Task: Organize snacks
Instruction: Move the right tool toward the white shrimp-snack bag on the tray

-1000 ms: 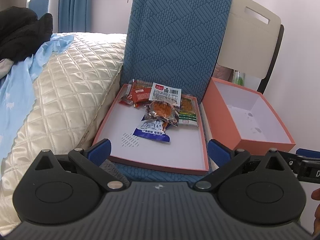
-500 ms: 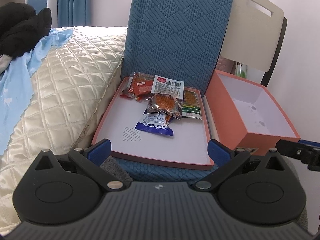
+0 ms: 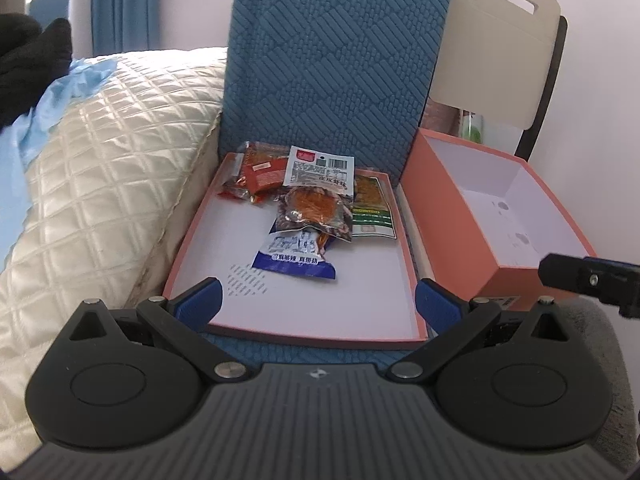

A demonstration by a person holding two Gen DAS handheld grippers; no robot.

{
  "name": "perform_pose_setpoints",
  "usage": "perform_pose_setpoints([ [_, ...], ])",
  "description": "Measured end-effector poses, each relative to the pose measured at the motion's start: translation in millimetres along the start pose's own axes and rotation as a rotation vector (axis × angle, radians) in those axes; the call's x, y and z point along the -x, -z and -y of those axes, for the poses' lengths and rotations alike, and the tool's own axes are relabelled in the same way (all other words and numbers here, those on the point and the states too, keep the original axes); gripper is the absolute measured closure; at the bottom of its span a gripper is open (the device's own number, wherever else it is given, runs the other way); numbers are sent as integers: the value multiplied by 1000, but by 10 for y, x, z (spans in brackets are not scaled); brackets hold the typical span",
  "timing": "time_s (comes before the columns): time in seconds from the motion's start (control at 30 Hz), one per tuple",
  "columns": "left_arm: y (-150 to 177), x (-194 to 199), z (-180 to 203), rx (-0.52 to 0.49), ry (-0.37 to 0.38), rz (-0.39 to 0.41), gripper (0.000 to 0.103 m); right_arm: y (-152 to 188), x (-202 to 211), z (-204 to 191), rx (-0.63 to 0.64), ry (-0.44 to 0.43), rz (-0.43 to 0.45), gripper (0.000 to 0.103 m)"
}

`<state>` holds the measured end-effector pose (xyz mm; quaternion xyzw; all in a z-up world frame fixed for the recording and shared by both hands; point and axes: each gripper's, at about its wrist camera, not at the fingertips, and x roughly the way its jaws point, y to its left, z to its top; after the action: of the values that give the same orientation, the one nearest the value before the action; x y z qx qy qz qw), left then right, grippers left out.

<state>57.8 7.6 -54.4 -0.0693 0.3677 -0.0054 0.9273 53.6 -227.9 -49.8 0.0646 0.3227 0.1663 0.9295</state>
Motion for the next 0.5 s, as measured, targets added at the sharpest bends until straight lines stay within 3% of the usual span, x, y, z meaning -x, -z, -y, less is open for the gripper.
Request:
perform_pose_setpoints([
  [0.5,-299,-545,40,-12,40,-42,0,-295,-463,98,-18,-59,-11,7],
])
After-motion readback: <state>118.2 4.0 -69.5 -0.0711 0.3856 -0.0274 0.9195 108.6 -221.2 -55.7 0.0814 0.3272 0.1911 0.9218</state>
